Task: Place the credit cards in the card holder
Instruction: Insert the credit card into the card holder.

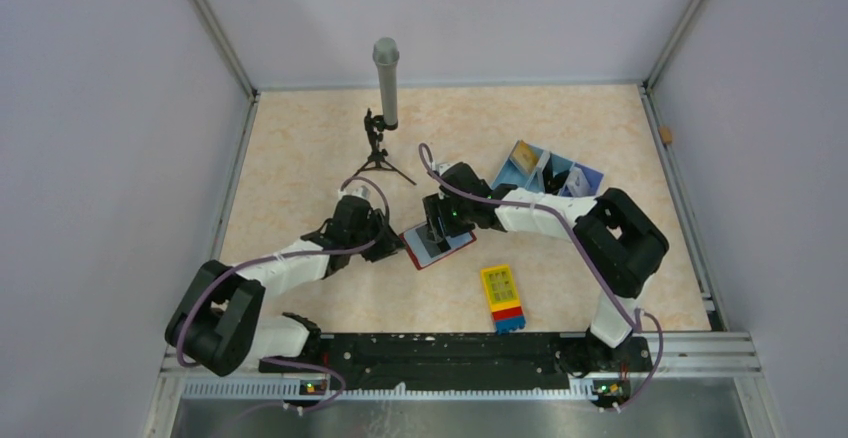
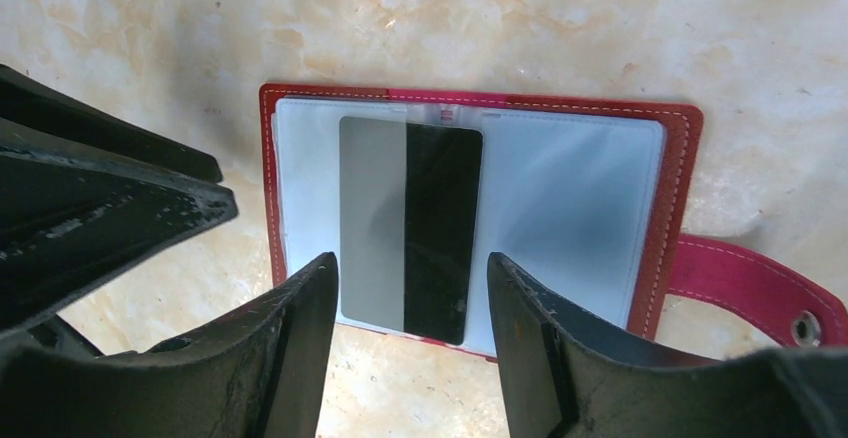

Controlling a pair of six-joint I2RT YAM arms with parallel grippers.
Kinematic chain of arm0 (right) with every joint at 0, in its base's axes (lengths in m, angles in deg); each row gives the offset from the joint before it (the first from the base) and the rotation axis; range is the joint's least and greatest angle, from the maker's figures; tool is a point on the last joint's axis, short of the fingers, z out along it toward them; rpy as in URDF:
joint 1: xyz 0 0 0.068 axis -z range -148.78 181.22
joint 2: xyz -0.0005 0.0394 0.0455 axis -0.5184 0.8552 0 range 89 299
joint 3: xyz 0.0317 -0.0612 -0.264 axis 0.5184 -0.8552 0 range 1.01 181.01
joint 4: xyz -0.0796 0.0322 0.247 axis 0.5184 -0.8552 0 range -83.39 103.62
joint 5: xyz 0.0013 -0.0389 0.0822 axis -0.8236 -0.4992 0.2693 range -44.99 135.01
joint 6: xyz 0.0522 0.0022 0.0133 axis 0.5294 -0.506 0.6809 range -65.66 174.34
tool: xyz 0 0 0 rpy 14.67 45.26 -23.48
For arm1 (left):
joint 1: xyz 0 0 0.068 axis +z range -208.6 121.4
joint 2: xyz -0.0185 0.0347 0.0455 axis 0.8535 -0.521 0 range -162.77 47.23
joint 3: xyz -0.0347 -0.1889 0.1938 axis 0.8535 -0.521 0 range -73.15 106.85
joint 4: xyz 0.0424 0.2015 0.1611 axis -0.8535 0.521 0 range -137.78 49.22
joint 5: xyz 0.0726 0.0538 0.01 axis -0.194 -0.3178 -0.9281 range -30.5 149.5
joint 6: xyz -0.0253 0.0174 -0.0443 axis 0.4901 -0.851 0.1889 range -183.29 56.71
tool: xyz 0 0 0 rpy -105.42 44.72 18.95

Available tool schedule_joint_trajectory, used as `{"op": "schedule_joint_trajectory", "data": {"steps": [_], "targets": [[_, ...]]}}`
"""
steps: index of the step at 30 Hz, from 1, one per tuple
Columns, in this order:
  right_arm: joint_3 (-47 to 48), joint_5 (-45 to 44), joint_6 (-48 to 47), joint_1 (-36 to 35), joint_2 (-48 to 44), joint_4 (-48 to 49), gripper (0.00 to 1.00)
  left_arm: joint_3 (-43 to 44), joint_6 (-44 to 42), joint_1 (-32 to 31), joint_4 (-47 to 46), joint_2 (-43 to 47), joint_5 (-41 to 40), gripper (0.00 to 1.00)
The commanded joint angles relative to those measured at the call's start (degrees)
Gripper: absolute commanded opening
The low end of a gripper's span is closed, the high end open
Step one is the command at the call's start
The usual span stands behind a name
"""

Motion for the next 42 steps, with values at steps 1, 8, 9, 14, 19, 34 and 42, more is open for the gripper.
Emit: {"op": "schedule_joint_trajectory", "data": {"steps": [1,8,9,14,19,34,42], "targets": [[3.3,3.1,0.3,-0.5,2.2,1.6,0.54,0.4,2.1,-0.8,-5.6,-2.9,1.6,0.34],[3.4,3.9,0.7,-0.5,3.1,1.4,0.50,-0.4,2.7,-0.9,-9.8,-5.6,2.5,0.31],[3.5,4.1,0.7,-0.5,3.2,1.3,0.50,-0.5,2.9,-0.9,-10.3,-6.0,2.7,0.31],[3.2,7.1,1.3,-0.5,3.0,2.9,0.49,-0.8,3.6,-0.9,-12.4,-8.0,3.4,0.25],[3.2,9.8,2.4,-0.5,3.3,4.4,0.46,-1.3,3.7,-0.9,-13.0,-8.7,3.6,0.24],[5.1,0.8,1.5,0.4,-5.5,-5.8,0.57,0.5,1.1,-0.9,-5.6,-2.9,-0.1,0.49],[4.0,-10.9,-2.1,10.0,-19.1,-15.5,0.78,5.5,-5.5,1.0,9.7,7.8,-6.1,0.94]]}}
